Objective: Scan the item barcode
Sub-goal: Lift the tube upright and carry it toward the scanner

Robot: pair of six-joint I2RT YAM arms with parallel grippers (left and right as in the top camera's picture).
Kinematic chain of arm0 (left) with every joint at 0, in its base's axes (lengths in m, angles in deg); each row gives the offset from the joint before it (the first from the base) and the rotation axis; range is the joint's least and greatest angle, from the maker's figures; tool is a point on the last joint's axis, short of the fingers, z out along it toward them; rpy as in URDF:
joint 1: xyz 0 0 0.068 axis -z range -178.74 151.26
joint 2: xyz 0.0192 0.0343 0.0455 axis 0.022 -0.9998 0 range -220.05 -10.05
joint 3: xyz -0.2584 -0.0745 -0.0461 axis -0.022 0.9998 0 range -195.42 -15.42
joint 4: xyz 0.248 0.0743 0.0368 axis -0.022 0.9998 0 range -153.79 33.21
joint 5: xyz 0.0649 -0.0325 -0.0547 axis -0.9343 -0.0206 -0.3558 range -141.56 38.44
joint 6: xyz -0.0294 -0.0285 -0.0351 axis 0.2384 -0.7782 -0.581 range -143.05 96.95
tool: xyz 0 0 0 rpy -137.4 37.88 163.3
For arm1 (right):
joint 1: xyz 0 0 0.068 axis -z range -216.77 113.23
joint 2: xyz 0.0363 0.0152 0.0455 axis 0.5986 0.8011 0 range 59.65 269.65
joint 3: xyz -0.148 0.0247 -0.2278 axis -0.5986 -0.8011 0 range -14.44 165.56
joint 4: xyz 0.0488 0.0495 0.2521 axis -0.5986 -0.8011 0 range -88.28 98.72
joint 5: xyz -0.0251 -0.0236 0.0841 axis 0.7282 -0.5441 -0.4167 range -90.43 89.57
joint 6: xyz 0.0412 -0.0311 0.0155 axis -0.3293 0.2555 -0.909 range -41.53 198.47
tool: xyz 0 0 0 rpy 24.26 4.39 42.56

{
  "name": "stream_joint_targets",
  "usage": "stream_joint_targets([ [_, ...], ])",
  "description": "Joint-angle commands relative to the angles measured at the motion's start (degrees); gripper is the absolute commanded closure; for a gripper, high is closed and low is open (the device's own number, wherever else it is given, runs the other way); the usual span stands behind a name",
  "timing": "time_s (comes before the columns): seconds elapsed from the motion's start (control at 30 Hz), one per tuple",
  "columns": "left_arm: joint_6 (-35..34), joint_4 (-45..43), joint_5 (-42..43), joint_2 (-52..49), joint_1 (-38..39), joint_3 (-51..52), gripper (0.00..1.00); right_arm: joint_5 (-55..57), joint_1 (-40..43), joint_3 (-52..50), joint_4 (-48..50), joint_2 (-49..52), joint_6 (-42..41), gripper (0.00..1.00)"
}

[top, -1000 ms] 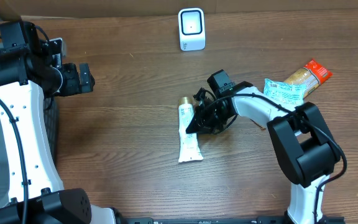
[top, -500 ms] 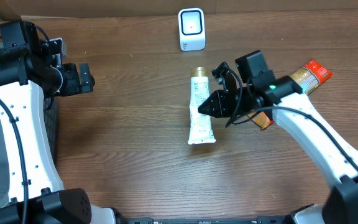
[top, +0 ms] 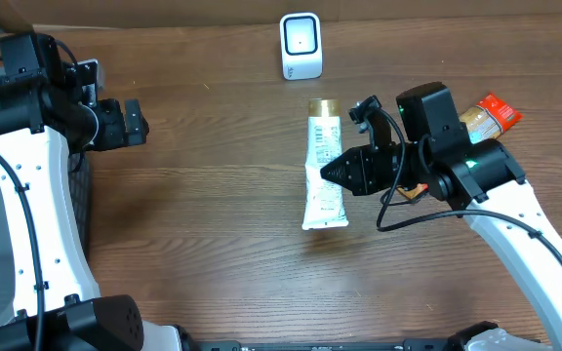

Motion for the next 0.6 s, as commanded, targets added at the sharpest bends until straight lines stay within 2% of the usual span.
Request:
stream_joint_targets([
  [0.0, 0.87, -0.24, 0.07, 0.20, 0.13, -0.72, 0.00, -1.03, -0.22, 0.59, 0.26, -1.81, 0.61, 0.96],
  [0.27, 0.87, -0.24, 0.07, 0.20, 0.13, -0.72, 0.00, 2.29, -0.22, 5.99, -4.59, -0.79, -0.22, 0.97],
  [0.53, 0.87, -0.24, 0.07, 0.20, 0.13, -0.72, 0.00, 21.70, -1.88, 39.32, -20.94, 14.49, 2.60, 0.97],
  [0.57, 0.87, -0.24, 0.07, 0.20, 0.13, -0.72, 0.00, 29.27, -2.58, 47.56, -24.39, 19.78, 2.62, 0.96],
])
